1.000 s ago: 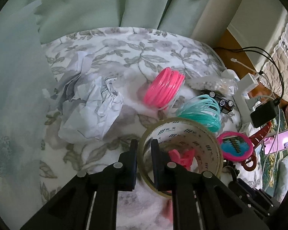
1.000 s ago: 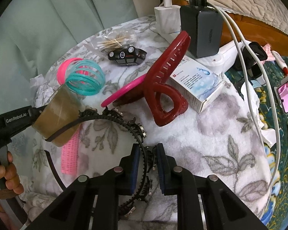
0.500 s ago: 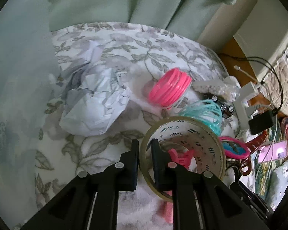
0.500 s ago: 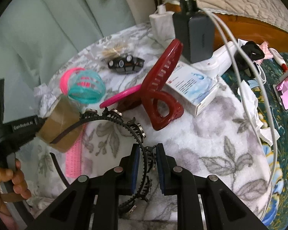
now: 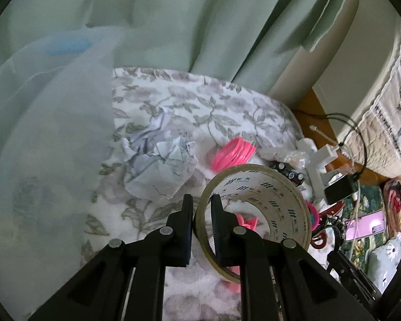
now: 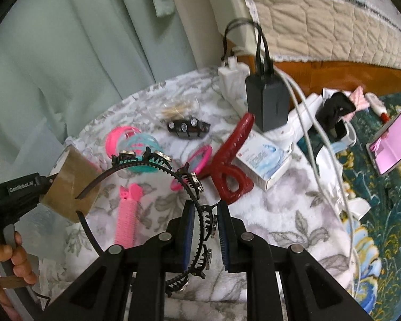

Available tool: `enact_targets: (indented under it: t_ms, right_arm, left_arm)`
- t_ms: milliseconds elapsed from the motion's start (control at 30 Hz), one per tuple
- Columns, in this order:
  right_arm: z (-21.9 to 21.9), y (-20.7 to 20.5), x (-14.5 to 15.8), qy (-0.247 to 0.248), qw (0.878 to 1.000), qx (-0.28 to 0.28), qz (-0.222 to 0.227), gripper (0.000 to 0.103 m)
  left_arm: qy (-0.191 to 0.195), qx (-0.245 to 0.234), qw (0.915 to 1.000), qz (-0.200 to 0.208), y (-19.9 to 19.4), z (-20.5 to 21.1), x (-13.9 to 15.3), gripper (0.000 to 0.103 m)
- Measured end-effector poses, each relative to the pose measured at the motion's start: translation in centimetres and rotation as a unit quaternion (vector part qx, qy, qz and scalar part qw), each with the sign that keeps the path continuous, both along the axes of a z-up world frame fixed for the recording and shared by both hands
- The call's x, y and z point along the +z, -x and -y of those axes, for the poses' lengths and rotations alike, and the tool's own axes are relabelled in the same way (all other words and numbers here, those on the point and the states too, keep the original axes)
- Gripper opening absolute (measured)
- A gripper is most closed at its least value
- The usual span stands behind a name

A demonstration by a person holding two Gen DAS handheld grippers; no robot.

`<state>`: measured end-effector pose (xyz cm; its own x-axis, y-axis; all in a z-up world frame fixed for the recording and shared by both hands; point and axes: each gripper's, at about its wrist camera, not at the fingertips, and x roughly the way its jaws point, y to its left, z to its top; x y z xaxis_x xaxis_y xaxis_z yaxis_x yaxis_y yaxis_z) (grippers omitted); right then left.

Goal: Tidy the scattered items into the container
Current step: 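Lift and carry the tape roll and headband over the clear bin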

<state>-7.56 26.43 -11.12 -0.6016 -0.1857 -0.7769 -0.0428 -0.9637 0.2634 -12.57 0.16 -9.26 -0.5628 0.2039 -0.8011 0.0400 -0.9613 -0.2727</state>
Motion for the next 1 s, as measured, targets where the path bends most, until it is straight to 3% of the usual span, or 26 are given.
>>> enact_targets:
  t_ms: [633, 1000]
  right_arm:
    - [1.1, -4.2, 9.2, -0.026, 0.993, -0.018, -0.113, 0.019]
    - [4.2, -5.9, 14.1, -0.027, 0.983, 0.005, -0.181, 0.019]
  left_arm:
    - [-0.053, 0.011, 0.9922, -0.112, -6.2, 3.5, 7.9, 0.013]
    - [-0.065, 0.07, 0.9813, -0.167, -9.3, 9.3, 11.0, 0.013]
